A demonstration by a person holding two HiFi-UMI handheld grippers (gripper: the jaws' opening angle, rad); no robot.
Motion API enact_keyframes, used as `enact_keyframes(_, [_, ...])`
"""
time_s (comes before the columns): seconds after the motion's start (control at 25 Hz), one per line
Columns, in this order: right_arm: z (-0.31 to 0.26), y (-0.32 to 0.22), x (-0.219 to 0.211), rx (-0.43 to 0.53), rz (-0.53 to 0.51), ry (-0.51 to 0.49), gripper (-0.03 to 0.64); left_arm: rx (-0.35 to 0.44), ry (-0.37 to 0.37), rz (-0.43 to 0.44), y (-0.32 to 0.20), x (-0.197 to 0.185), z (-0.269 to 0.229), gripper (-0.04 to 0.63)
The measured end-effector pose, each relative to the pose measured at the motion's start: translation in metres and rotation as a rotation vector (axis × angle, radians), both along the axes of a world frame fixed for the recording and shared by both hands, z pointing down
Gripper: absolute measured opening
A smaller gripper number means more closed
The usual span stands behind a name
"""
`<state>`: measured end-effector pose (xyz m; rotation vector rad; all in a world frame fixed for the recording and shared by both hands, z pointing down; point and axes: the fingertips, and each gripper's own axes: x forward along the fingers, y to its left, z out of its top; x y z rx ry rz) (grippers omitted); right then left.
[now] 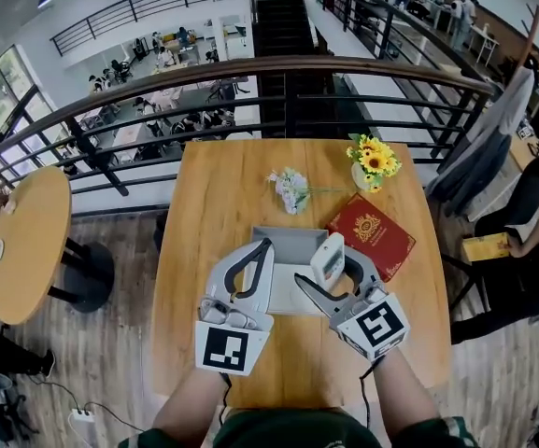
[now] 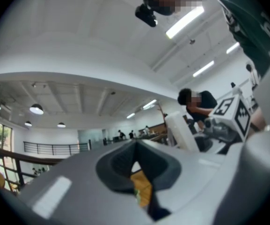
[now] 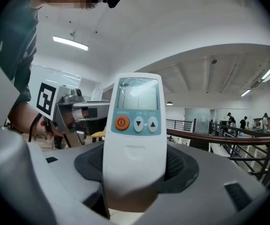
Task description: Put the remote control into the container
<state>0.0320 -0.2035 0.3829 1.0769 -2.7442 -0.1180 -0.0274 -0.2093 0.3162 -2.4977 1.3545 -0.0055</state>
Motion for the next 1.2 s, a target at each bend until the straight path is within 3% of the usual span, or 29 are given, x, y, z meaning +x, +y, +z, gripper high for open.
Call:
enact_keyframes(0.24, [0.053,-0.041,-0.014,-0.11,-0.059,0.134,0.293,-0.014,-0.041,-0.016,-0.014,-0.009,0.016,-0.005])
enact_keyframes(0.76, [0.162,-0.1,-0.04,-0.265,-0.178,0.352,0.293,-0.062,-0.023,-0.045,-0.046,-0.024,0.05,-0.005])
enact_keyframes(1.2, [0.226,-0.126,-0.048,-0.359,-0.227,0.477,0.293,-0.076,-0.01,-0.058,-0.067,-0.036,0.061,-0.005])
